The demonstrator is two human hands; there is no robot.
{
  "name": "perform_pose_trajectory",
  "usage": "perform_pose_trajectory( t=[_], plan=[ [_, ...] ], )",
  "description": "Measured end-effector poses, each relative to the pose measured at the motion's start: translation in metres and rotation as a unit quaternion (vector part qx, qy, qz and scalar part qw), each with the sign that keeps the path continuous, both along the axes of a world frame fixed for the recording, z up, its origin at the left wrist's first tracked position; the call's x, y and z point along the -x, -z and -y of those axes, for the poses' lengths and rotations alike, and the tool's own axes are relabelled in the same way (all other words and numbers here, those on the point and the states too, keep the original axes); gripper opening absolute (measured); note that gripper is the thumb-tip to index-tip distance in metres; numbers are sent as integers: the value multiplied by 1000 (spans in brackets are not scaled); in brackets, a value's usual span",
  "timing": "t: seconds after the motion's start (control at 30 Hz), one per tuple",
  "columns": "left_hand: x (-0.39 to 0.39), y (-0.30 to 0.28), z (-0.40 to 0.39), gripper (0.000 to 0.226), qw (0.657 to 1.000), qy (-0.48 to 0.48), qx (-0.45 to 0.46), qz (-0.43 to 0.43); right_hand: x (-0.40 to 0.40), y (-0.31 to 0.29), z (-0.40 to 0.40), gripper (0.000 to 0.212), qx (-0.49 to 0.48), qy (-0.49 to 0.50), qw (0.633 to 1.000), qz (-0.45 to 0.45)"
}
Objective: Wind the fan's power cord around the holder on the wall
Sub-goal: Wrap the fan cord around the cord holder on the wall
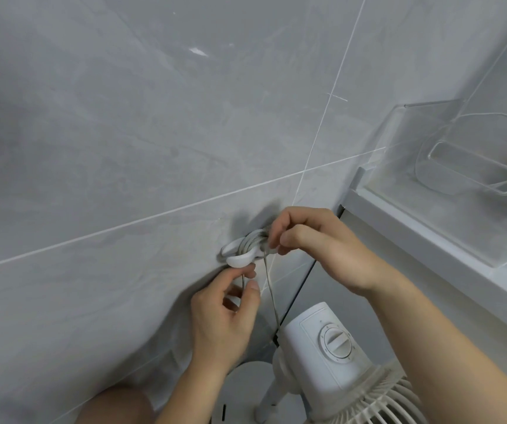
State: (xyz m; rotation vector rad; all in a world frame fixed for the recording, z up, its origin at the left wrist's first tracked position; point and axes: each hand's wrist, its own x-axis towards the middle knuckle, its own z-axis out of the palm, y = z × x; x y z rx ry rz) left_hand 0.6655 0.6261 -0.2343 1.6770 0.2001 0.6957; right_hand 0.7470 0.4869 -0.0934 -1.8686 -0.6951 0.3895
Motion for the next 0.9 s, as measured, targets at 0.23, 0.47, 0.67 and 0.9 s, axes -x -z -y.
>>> perform_pose_trajectory(
  t=[0.23,0.47,0.67,0.9],
  plan=[
    [-4,-4,2,33,989,102,105,-33,-2,-2,3,31,48,47,997,34],
    [-3,-12,-2,32,975,166,129,-70,-9,27,4,21,395,-9,918,17],
    [-2,-13,0,46,961,223,155,-50,-16,37,1,25,360,-45,932,-8],
    [-1,-14,3,43,951,262,161,-21,-19,38,6,43,336,-13,940,-50]
  ],
)
